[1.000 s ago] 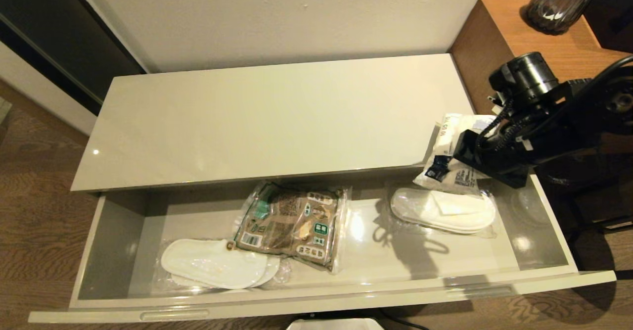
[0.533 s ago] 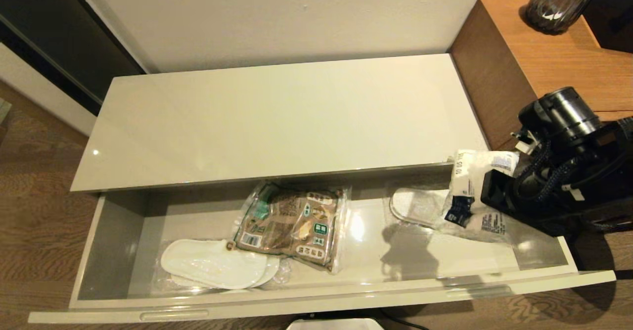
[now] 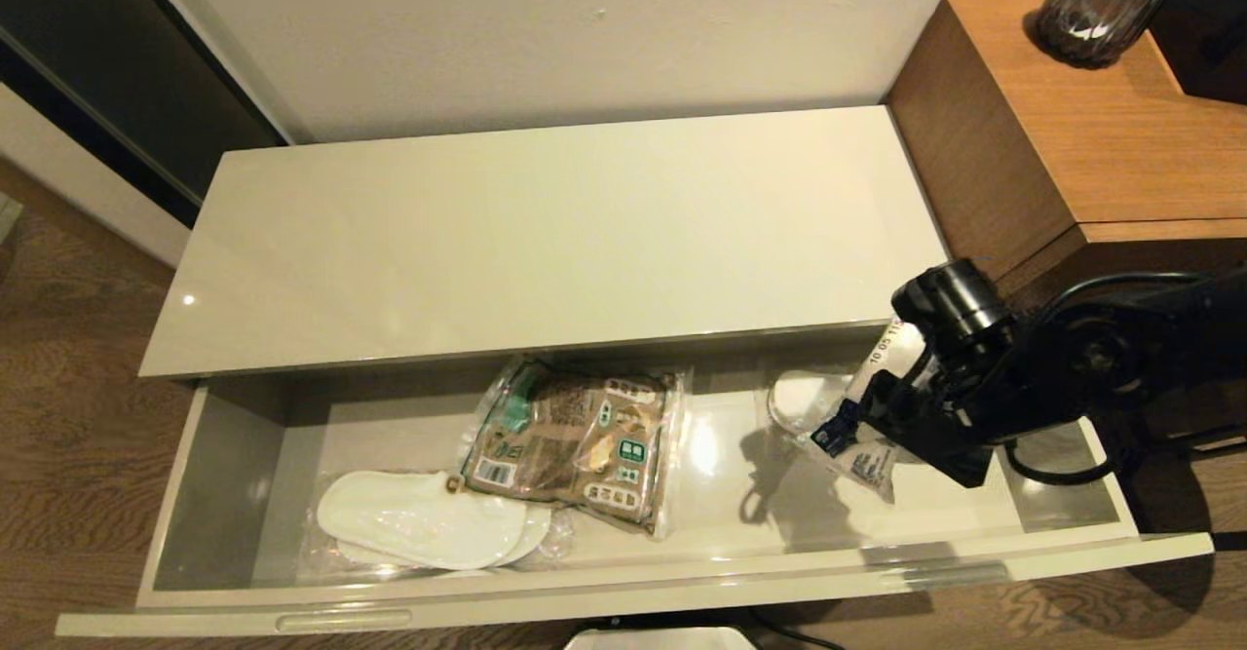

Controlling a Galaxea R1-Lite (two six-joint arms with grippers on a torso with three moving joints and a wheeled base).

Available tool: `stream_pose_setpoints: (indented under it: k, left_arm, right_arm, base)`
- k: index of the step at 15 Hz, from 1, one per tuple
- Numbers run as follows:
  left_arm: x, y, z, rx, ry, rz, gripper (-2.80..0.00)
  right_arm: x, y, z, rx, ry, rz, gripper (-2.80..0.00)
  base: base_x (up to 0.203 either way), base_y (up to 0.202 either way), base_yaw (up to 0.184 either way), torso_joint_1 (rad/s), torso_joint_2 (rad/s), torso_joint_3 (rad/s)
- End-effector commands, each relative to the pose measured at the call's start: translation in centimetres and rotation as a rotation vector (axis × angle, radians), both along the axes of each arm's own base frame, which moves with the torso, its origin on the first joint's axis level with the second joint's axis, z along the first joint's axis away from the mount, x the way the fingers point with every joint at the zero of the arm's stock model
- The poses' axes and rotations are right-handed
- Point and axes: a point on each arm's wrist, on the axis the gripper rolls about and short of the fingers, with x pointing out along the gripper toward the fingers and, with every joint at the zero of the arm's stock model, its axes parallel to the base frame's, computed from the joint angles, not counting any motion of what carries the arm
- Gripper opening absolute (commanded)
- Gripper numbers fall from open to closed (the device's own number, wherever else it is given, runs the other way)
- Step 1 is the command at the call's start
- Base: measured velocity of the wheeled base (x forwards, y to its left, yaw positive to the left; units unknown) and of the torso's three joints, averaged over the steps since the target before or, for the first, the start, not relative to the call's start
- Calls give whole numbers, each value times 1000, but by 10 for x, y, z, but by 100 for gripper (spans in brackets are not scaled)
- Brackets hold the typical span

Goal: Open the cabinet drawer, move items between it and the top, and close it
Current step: Put the tissue in the drawer

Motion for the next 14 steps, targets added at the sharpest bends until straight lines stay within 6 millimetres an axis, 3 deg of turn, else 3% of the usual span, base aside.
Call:
stream_pose_setpoints:
  k: [1,4,5,11,14]
  left_arm:
    - [0,0,0,-1,0,1,-280]
    - [0,0,0,-1,0,1,-280]
    - [0,0,0,-1,0,1,-280]
    - [0,0,0,-1,0,1,-280]
    - [0,0,0,-1,0,1,-280]
  right_arm:
    - [19,5,-40,-48,66,-41,-280]
    - [28,3,-48,-83,29,-72,-280]
    - [30,3,-48,-85,26,-70,0]
    - [24,1,-48,-92,27,-74,0]
    - [2,-6,-13,-74,-49,-54,0]
  base:
    - [0,0,0,0,0,0]
    - [0,0,0,0,0,0]
    - [0,0,0,0,0,0]
    - [0,0,0,0,0,0]
    - [0,0,0,0,0,0]
